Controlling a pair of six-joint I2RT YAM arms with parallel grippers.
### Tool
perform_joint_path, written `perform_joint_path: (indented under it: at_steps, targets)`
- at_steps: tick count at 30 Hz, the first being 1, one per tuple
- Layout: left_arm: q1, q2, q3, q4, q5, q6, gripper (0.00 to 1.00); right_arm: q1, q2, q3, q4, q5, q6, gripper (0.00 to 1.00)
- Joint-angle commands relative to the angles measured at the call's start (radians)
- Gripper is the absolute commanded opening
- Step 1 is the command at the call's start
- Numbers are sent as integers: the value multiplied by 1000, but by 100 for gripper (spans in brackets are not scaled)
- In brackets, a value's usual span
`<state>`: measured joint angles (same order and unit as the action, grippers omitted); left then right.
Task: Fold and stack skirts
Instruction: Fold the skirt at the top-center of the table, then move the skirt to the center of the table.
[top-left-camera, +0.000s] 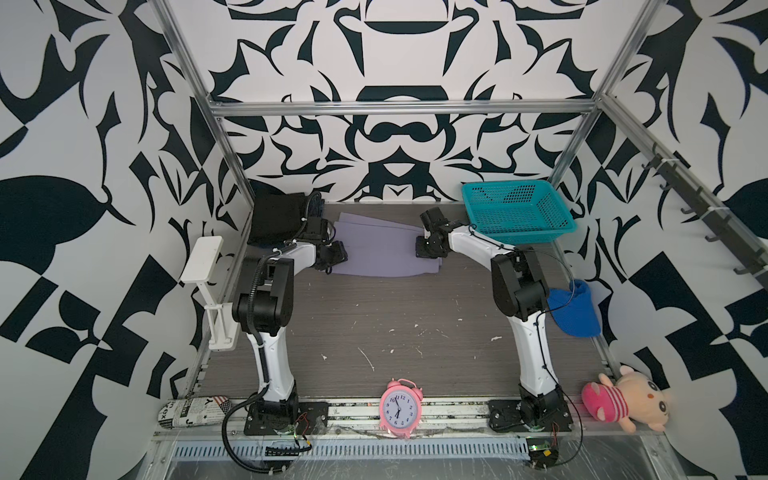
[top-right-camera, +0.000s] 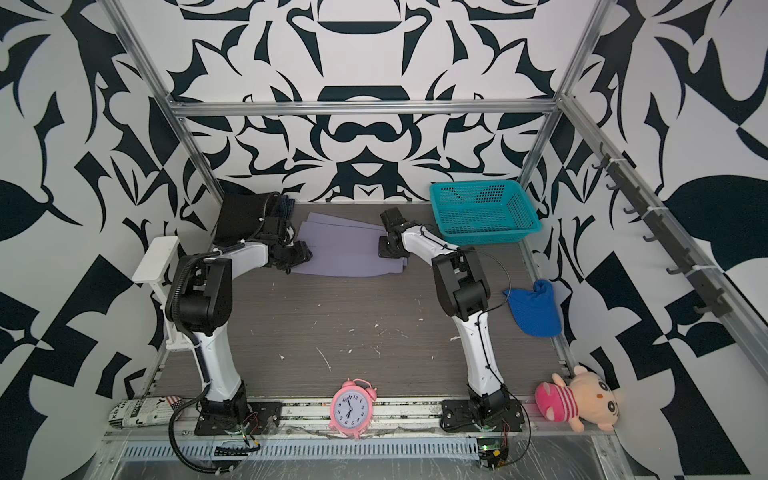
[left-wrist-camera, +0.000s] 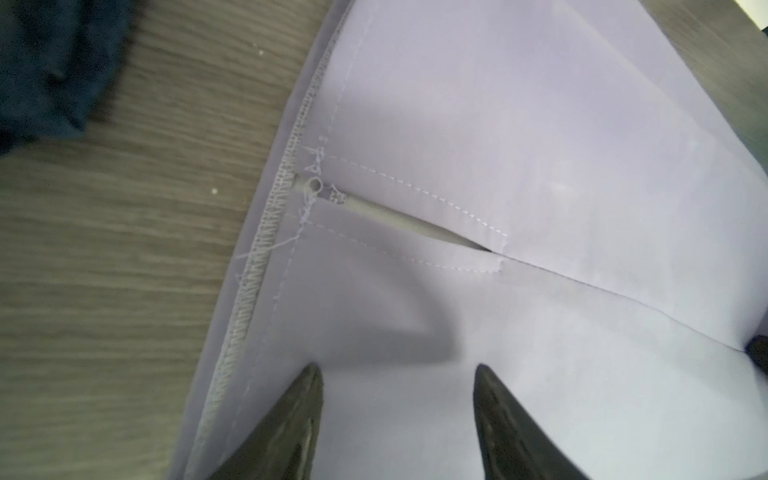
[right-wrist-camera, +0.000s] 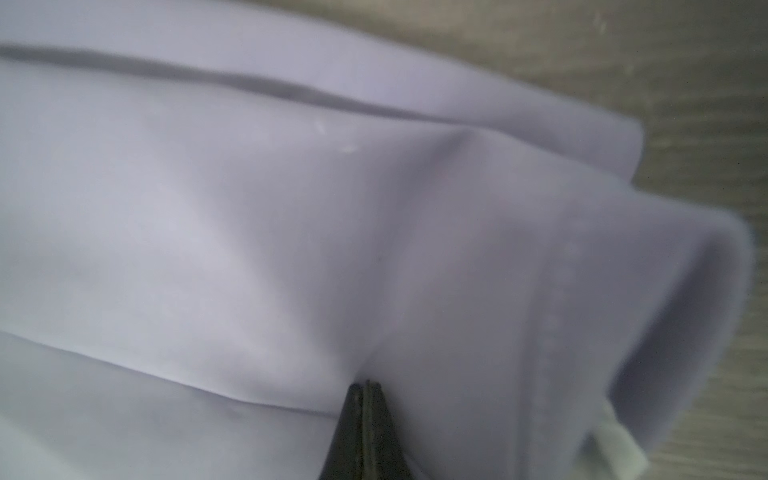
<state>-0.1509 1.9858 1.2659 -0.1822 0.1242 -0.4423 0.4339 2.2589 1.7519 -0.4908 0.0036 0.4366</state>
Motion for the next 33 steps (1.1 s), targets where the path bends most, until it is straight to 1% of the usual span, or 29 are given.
perform_joint_path:
  at_steps: [1, 4, 7, 12, 14, 16, 17, 19, 20, 22, 25, 27, 30, 33]
  targets:
    - [4, 12, -79, -83, 0, -44, 60, 6, -45, -85, 28, -10, -24, 5]
    - [2, -24, -135, -70, 20, -71, 59, 6, -84, -172, 46, -35, -30, 4]
    - [-1, -97, -215, -72, 23, -90, 59, 7, -149, -291, 84, -61, -28, 4]
    - [-15, -304, -405, -87, -14, -133, 58, 6, -299, -460, 69, -74, -27, 4]
    - [-28, -385, -461, -123, -42, -147, 57, 6, -356, -498, 51, -85, -26, 4]
    - [-33, -462, -502, -152, -59, -160, 58, 6, -415, -519, 45, -115, -23, 8]
    - [-33, -499, -507, -168, -66, -165, 59, 6, -444, -513, 33, -135, -18, 12]
    - [-35, -554, -481, -206, -86, -165, 58, -5, -498, -481, 12, -199, -9, 19]
    - [-39, -575, -453, -224, -99, -164, 59, -15, -530, -474, 24, -240, 4, 26]
    - [-56, -601, -384, -257, -130, -156, 59, -42, -596, -493, 81, -296, 50, 45]
    - [-149, -599, -267, -280, -197, -143, 61, -114, -672, -604, 227, -370, 140, 63]
    - [-249, -556, -192, -262, -214, -133, 61, -178, -685, -707, 331, -470, 190, 69]
    - [-383, -436, -101, -207, -206, -99, 59, -268, -664, -833, 441, -593, 239, 71]
    - [-487, -289, -9, -151, -204, -57, 54, -302, -638, -918, 524, -656, 248, 75]
